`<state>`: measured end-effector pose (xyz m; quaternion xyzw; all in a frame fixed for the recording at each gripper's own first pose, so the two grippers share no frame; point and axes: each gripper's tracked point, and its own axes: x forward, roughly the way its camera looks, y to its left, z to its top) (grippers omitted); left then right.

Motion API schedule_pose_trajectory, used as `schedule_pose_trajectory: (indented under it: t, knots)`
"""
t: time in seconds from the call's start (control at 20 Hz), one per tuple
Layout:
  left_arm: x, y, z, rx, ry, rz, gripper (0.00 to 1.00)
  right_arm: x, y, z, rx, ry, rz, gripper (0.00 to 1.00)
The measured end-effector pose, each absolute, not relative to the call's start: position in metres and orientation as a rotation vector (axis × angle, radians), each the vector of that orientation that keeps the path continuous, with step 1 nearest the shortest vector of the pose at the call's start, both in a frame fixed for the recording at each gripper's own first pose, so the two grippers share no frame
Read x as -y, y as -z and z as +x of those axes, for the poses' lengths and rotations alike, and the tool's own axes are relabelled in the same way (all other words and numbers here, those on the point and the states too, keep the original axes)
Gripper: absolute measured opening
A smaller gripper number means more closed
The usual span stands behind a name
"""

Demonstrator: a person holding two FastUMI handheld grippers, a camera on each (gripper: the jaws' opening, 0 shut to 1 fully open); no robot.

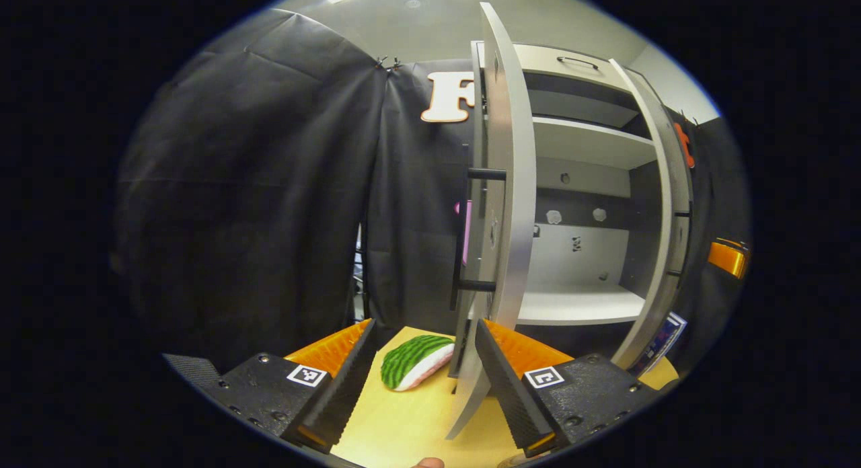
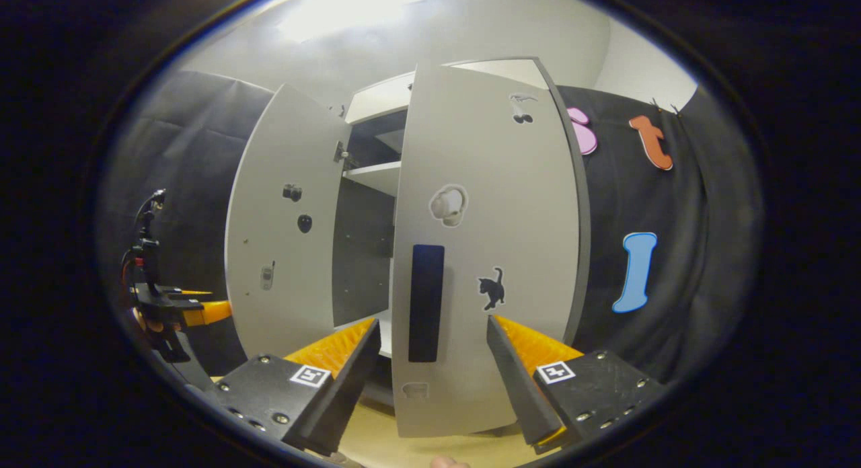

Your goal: Grasp the bottle in the cabinet with the left hand and place it on the coaster, then close the right door with the right hand and the left door with the left hand.

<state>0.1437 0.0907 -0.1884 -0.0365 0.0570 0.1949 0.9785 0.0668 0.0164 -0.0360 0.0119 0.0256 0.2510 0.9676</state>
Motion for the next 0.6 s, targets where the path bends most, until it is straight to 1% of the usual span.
schedule_pose_trajectory:
  t: [0.05, 0.1, 0.15, 0.35, 0.6]
  knots:
    - [-0.081, 0.190, 0.148, -0.112, -0.371, -0.084, 0.86, -0.014, 0.035, 0.067, -0.050, -0.507, 0.022, 0.94]
    - [-0.072, 0.191, 0.152, -0.110, -0.351, -0.093, 0.91, -0.013, 0.034, 0.067, -0.047, -0.505, 0.021, 0.94]
    - [-0.063, 0.191, 0.157, -0.109, -0.331, -0.099, 0.91, -0.011, 0.033, 0.066, -0.045, -0.503, 0.022, 0.95]
    - [-0.021, 0.194, 0.182, -0.117, -0.223, -0.103, 0.91, 0.002, 0.029, 0.062, -0.034, -0.477, 0.015, 0.95]
    - [0.020, 0.189, 0.212, -0.113, -0.120, -0.085, 0.92, 0.031, 0.021, 0.063, -0.016, -0.386, 0.006, 0.96]
